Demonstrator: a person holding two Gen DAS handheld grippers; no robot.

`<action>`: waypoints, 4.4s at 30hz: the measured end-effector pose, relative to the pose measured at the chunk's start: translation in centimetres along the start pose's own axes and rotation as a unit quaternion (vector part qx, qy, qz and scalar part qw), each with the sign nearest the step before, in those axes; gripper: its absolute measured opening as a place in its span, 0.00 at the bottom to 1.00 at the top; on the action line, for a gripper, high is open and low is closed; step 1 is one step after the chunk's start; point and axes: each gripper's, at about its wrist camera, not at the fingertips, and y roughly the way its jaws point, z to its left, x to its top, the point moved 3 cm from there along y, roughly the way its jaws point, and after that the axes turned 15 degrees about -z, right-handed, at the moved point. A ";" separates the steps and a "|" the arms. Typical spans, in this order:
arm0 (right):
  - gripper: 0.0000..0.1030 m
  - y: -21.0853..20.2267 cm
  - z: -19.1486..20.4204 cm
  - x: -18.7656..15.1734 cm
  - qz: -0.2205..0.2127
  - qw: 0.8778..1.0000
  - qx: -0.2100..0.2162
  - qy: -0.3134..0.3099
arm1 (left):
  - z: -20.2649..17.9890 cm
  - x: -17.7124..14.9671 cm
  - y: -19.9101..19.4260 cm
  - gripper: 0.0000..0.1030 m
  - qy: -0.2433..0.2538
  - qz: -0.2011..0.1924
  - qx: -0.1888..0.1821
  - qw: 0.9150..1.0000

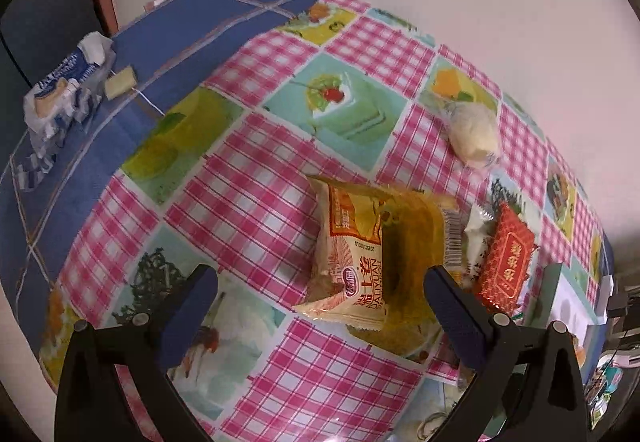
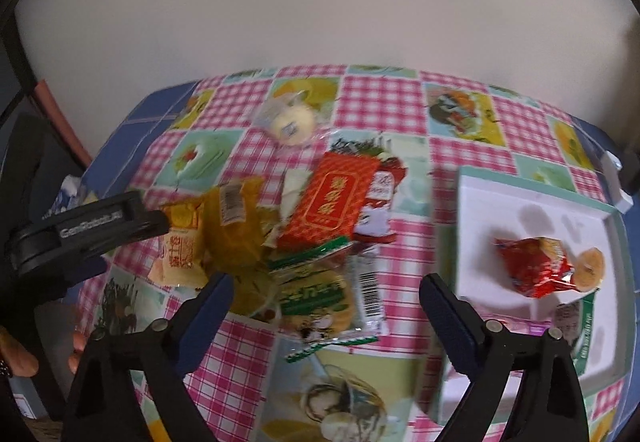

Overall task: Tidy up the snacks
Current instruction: 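Grasp the yellow bread bag with the left gripper while the right grasps the round cookie pack, then carry the bread bag and green cookie pack over the white tray and open both grippers, then move both tools back over the snack pile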

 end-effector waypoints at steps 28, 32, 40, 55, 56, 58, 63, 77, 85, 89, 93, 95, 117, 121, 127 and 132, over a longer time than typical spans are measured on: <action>0.52 1.5 0.1 -1.6 0.042 0.998 0.029 0.020 | -1.9 -0.7 1.6 0.33 0.012 0.015 0.001 1.000; 0.52 0.4 -0.2 -0.7 0.026 0.999 0.034 0.029 | -2.2 0.0 -0.3 0.33 0.015 -0.005 -0.005 1.000; 0.52 -0.4 -3.0 0.0 0.020 0.997 0.021 0.076 | -3.8 0.9 -3.6 0.29 0.022 -0.041 -0.024 0.999; 0.52 -3.8 -14.9 -0.1 -0.013 0.973 -0.068 0.220 | -10.8 -0.1 -6.9 0.29 0.071 -0.055 -0.109 0.990; 0.52 -4.2 -15.9 -0.2 -0.016 0.970 -0.079 0.230 | -11.4 -0.3 -7.0 0.29 0.076 -0.056 -0.114 0.989; 0.52 -4.8 -17.6 -0.5 -0.020 0.964 -0.104 0.243 | -13.1 -1.0 -7.5 0.29 0.093 -0.055 -0.129 0.986; 0.52 -6.2 -22.3 -1.4 -0.029 0.945 -0.155 0.286 | -17.9 -3.5 -8.2 0.29 0.153 -0.050 -0.163 0.973; 0.52 -6.6 -29.6 -4.0 -0.018 0.907 -0.207 0.366 | -28.1 -9.0 -3.5 0.29 0.292 -0.021 -0.172 0.941; 0.52 -6.9 -32.0 -5.1 -0.013 0.890 -0.237 0.389 | -31.1 -10.9 -1.4 0.29 0.304 -0.011 -0.180 0.935; 0.52 -6.9 -32.3 -5.3 -0.009 0.887 -0.244 0.393 | -31.4 -11.8 -1.0 0.29 0.300 -0.007 -0.187 0.935; 0.53 -6.9 -32.3 -5.3 -0.003 0.887 -0.244 0.391 | -31.2 -12.0 -1.1 0.29 0.289 0.003 -0.192 0.938; 0.53 -6.9 -32.2 -5.3 -0.001 0.888 -0.245 0.389 | -31.1 -11.8 -1.4 0.31 0.283 0.007 -0.195 0.939; 0.98 -5.5 -30.5 -4.2 0.033 0.910 -0.249 0.331 | -27.4 -8.5 -1.7 0.92 0.224 0.009 -0.084 0.971; 1.00 -5.2 -29.9 -3.8 0.032 0.916 -0.242 0.319 | -26.0 -7.8 -1.0 0.96 0.195 0.011 -0.061 0.979; 1.00 -4.7 -27.7 -2.5 0.027 0.930 -0.228 0.288 | -23.3 -6.2 0.0 1.00 0.143 0.026 -0.046 0.988; 1.00 -3.8 -25.1 -1.3 0.026 0.943 -0.208 0.257 | -20.5 -4.3 0.4 1.00 0.114 0.028 -0.037 0.992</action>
